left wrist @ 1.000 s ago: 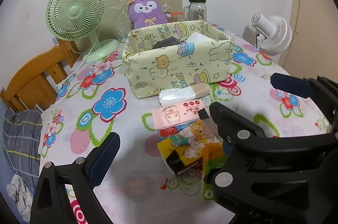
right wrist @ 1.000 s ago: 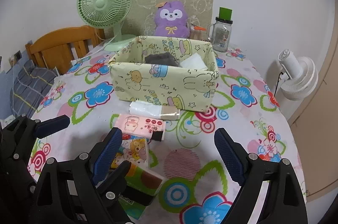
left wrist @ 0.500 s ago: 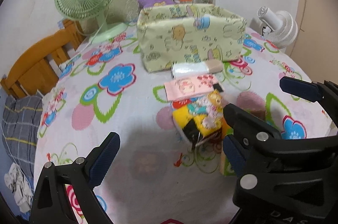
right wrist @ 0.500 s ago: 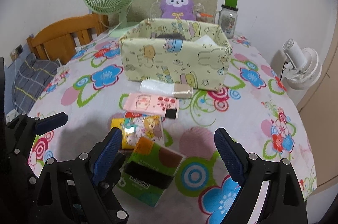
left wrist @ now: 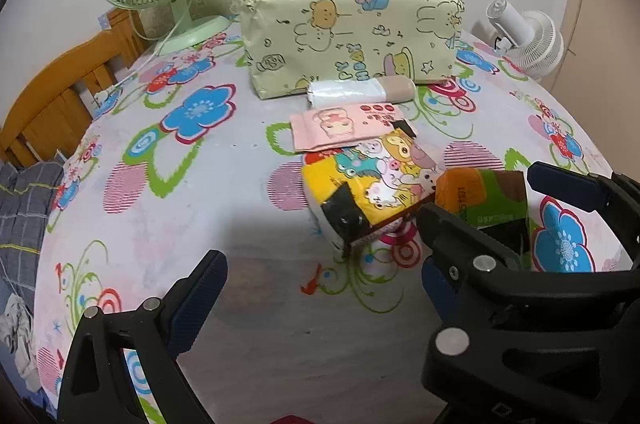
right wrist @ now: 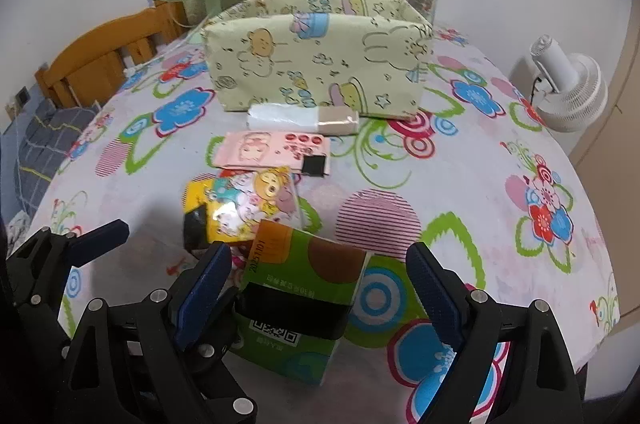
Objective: Organize soft objects
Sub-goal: 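Grasp the yellow cartoon tissue pack with the left tool while the right tool grasps the green pack, then carry the yellow and green tissue packs up over the box with both tools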
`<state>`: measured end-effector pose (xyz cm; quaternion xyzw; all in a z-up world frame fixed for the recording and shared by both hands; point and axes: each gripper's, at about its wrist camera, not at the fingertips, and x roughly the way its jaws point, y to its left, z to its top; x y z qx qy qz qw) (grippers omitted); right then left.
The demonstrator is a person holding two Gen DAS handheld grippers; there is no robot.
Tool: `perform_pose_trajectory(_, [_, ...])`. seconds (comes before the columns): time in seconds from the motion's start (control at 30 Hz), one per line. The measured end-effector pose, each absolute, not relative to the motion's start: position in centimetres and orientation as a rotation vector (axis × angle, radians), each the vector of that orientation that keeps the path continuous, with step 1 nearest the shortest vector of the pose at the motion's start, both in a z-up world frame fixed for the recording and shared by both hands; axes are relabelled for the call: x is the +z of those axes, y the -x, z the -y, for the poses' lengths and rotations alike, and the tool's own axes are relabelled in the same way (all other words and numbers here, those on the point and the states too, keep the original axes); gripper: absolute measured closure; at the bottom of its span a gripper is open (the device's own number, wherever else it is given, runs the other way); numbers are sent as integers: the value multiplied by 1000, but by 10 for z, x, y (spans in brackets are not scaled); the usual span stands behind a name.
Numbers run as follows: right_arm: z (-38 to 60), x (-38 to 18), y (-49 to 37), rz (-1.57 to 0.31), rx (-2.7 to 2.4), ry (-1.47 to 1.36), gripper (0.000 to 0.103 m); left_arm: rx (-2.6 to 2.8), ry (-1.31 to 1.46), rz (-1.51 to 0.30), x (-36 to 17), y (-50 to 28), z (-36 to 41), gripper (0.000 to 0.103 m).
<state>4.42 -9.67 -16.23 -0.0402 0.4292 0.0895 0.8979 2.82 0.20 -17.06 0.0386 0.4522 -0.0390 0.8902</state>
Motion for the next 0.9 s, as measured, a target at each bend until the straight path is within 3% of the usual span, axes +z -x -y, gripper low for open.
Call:
perform_pose_trajectory(0.23, [108, -173, -49, -953, 170, 8, 12, -88, -62, -949, -175, -32, 5, 4])
perform_pose_trajectory(0.5, [111, -174, -52, -953, 177, 16, 42, -99, -59, -958, -177, -38, 13, 4])
perform_pose_trajectory(0.9, [123, -169, -67, -911, 166, 44, 50, -91, -71, -948, -175, -53, 23, 4])
